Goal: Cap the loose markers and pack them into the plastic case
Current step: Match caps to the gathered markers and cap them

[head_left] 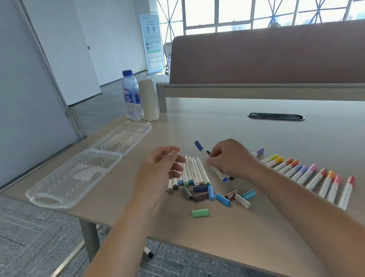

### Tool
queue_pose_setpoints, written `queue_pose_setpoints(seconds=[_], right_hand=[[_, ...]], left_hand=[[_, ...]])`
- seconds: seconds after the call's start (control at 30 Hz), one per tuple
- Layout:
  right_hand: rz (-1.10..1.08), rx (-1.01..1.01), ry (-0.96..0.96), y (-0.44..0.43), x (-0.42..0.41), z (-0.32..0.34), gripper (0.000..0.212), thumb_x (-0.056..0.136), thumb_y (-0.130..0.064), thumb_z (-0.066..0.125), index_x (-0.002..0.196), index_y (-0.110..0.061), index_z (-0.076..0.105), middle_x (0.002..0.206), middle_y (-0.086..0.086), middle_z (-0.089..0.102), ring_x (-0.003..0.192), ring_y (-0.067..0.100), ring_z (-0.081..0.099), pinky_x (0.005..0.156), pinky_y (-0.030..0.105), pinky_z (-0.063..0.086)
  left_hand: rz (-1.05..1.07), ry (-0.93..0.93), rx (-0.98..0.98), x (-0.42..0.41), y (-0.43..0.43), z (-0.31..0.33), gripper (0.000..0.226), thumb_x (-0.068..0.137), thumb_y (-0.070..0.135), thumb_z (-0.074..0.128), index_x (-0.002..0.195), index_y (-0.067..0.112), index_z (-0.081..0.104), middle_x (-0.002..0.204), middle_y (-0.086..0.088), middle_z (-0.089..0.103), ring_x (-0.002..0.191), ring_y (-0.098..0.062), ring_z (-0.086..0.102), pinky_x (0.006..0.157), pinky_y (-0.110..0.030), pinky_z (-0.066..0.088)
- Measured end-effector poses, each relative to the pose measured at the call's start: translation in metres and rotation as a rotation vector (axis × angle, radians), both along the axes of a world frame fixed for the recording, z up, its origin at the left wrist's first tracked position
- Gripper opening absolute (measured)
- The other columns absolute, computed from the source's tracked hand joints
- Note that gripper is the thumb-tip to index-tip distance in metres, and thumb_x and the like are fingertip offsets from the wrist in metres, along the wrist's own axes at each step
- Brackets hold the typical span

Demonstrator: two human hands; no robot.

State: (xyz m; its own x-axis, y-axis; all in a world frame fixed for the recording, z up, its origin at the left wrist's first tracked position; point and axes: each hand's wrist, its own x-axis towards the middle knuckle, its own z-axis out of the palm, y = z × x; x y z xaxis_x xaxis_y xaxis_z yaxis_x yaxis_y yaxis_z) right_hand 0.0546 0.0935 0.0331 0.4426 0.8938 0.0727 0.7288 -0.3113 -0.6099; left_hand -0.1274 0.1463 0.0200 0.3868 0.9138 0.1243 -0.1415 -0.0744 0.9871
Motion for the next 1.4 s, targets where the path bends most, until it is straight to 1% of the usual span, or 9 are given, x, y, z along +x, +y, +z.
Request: queue_pose_setpoints(seconds=[0.17, 0.33, 0.53, 0.73, 0.87, 1.0, 1.1, 1.23, 1.4], right_hand=[[-0.062, -0.174, -0.239, 0.025, -0.004, -0.004, 0.022, 0.087, -0.013, 0.060, 0.068, -0.012, 0.052, 0.065, 0.002, 0.051, 0.056, 0.014, 0.049, 0.049, 0.025, 0.035], [-0.078, -0.169, -0.425, 0.031, -0.004, -0.009, 0.012, 0.095, -0.017, 0.056, 0.083, -0.013, 0.053, 0.077, 0.002, 0.053, 0.084, 0.022, 0.058, 0.076, 0.032, 0.050], [-0.049, -0.293, -0.359, 0.031, -0.017, -0.003, 0.024, 0.088, -0.021, 0.062, 0.067, -0.017, 0.051, 0.070, 0.002, 0.054, 0.077, 0.025, 0.060, 0.066, 0.030, 0.044], [-0.059, -0.381, -0.362, 0.033, -0.026, 0.001, 0.023, 0.083, -0.013, 0.064, 0.069, -0.018, 0.047, 0.083, 0.003, 0.053, 0.086, 0.025, 0.056, 0.075, 0.030, 0.048], [-0.067, -0.437, -0.389, 0.030, -0.032, 0.004, 0.026, 0.075, -0.011, 0.074, 0.071, -0.018, 0.050, 0.080, 0.003, 0.054, 0.087, 0.024, 0.057, 0.071, 0.030, 0.047], [-0.051, -0.248, -0.240, 0.022, -0.019, 0.011, 0.023, 0.086, -0.025, 0.065, 0.071, -0.011, 0.054, 0.068, 0.005, 0.051, 0.069, 0.020, 0.056, 0.061, 0.029, 0.044], [-0.007, -0.102, -0.006, 0.001, -0.011, 0.022, 0.034, 0.086, -0.028, 0.065, 0.077, 0.005, 0.066, 0.072, 0.026, 0.055, 0.060, 0.019, 0.048, 0.058, 0.028, 0.037], [0.040, 0.046, 0.201, -0.040, -0.003, 0.026, 0.019, 0.089, -0.026, 0.064, 0.089, -0.010, 0.072, 0.077, 0.005, 0.067, 0.068, 0.016, 0.060, 0.062, 0.027, 0.050], [0.076, 0.076, 0.296, -0.079, 0.013, 0.022, 0.011, 0.093, -0.020, 0.063, 0.084, -0.014, 0.067, 0.067, -0.003, 0.059, 0.052, 0.003, 0.054, 0.050, 0.014, 0.043]], left_hand=[[0.031, 0.037, -0.020, -0.009, 0.005, -0.012, 0.019, 0.099, 0.006, 0.051, 0.094, 0.006, 0.070, 0.075, -0.005, 0.070, 0.068, -0.019, 0.057, 0.067, -0.033, 0.048], [0.008, 0.034, -0.020, -0.016, 0.002, -0.013, 0.020, 0.099, 0.007, 0.051, 0.092, 0.006, 0.070, 0.075, -0.005, 0.069, 0.068, -0.020, 0.054, 0.064, -0.033, 0.046], [-0.001, 0.043, -0.012, -0.021, -0.003, -0.010, 0.019, 0.099, 0.008, 0.052, 0.096, 0.003, 0.070, 0.075, -0.007, 0.068, 0.069, -0.021, 0.053, 0.063, -0.033, 0.046], [-0.004, 0.081, 0.015, -0.026, -0.006, -0.005, 0.019, 0.099, 0.009, 0.052, 0.096, 0.005, 0.071, 0.077, -0.007, 0.069, 0.069, -0.020, 0.055, 0.066, -0.034, 0.047], [-0.028, 0.164, 0.079, -0.027, -0.008, -0.005, 0.017, 0.099, 0.011, 0.054, 0.097, 0.007, 0.071, 0.078, -0.006, 0.069, 0.067, -0.018, 0.056, 0.064, -0.031, 0.048], [-0.071, 0.202, 0.097, -0.023, -0.012, -0.004, 0.014, 0.098, 0.008, 0.055, 0.097, 0.004, 0.068, 0.075, -0.006, 0.068, 0.062, -0.015, 0.053, 0.056, -0.025, 0.046], [-0.100, 0.241, 0.109, -0.017, -0.017, -0.006, 0.012, 0.097, 0.008, 0.056, 0.097, 0.004, 0.068, 0.076, -0.007, 0.067, 0.060, -0.014, 0.052, 0.053, -0.021, 0.044], [-0.129, 0.358, 0.184, -0.002, -0.029, -0.008, 0.009, 0.094, 0.011, 0.062, 0.094, 0.009, 0.070, 0.075, 0.000, 0.069, 0.059, -0.006, 0.055, 0.056, -0.015, 0.045], [-0.143, 0.606, 0.408, 0.018, -0.045, -0.009, 0.012, 0.091, 0.024, 0.067, 0.083, 0.033, 0.070, 0.079, 0.012, 0.067, 0.072, -0.006, 0.062, 0.061, -0.015, 0.046]])
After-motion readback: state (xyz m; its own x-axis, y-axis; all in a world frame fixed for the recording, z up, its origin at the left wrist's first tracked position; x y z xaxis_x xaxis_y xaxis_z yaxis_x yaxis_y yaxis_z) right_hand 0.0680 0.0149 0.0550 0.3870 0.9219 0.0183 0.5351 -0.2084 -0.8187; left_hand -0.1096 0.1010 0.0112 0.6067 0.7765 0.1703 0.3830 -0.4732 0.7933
